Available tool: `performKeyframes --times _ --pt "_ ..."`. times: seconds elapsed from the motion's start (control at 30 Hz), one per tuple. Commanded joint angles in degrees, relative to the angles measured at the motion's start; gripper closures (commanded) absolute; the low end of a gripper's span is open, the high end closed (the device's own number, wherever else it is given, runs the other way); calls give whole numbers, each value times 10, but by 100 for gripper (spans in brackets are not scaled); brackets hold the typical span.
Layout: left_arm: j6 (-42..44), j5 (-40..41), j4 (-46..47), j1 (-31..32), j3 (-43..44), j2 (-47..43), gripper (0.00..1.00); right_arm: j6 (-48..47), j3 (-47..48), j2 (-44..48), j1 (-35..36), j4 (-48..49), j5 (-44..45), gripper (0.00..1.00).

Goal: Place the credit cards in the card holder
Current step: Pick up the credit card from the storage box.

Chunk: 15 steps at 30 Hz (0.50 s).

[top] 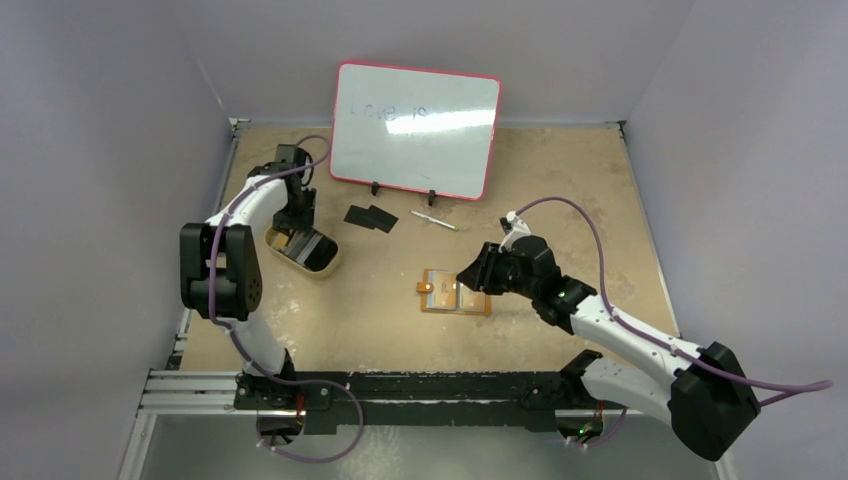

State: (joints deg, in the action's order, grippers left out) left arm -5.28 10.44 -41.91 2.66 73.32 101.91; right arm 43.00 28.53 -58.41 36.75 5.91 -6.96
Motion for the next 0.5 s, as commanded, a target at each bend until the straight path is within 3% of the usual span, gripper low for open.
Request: performKeyframes --times 0.0,0.47 --pt "-1 -40 -25 -1 31 -22 59 -4 -7 13 3 13 3 62" --pt "-2 3 -31 -1 33 -19 81 -2 -7 5 2 17 2 62"
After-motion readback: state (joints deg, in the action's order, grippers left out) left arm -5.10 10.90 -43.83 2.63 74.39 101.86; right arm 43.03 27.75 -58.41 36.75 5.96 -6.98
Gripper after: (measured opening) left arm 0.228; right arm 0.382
